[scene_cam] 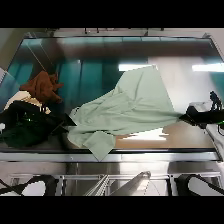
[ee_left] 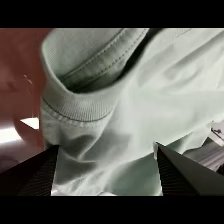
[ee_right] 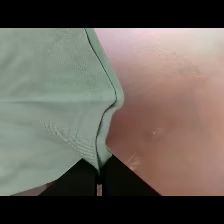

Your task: Fold the shirts.

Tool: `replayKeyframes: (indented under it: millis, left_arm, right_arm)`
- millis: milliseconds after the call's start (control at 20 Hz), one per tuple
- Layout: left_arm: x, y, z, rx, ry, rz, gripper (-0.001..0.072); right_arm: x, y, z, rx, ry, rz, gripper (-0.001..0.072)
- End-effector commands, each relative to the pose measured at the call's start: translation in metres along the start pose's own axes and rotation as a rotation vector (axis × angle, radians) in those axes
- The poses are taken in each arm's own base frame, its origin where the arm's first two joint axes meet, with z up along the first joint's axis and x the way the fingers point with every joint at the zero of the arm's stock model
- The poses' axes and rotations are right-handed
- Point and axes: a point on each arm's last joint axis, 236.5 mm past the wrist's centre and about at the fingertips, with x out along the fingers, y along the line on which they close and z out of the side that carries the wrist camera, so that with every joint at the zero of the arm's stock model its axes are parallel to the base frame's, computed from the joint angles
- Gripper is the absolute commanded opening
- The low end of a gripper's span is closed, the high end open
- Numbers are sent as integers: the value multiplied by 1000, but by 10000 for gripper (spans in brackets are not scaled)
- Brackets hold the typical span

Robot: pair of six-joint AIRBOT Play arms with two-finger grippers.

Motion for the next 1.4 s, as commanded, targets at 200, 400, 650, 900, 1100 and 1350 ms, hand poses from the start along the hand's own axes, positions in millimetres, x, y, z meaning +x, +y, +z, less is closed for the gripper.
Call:
replayKeyframes:
  millis: [200, 400, 650, 900, 1100, 1350]
  left_arm:
    - [-36, 19, -25, 14, 18, 46, 710]
    - [-61, 21, -31, 5, -108, 51, 710]
    - [-38, 28, -64, -40, -85, 33, 709]
    - [-9, 21, -63, -113, -107, -78, 691]
    - [17, 7, -59, -165, -57, -235, 691]
    - [41, 14, -62, -162, 20, -211, 352]
  right_arm:
    - [1, 2, -1, -9, 7, 5, 20]
    - [1, 2, -2, -9, 8, 6, 20]
    - [1, 2, -1, -9, 7, 6, 20]
    - [1, 5, -1, -5, 4, 15, 20]
    - [1, 11, 1, -11, -4, 40, 20]
    - [1, 11, 1, -10, -4, 42, 19]
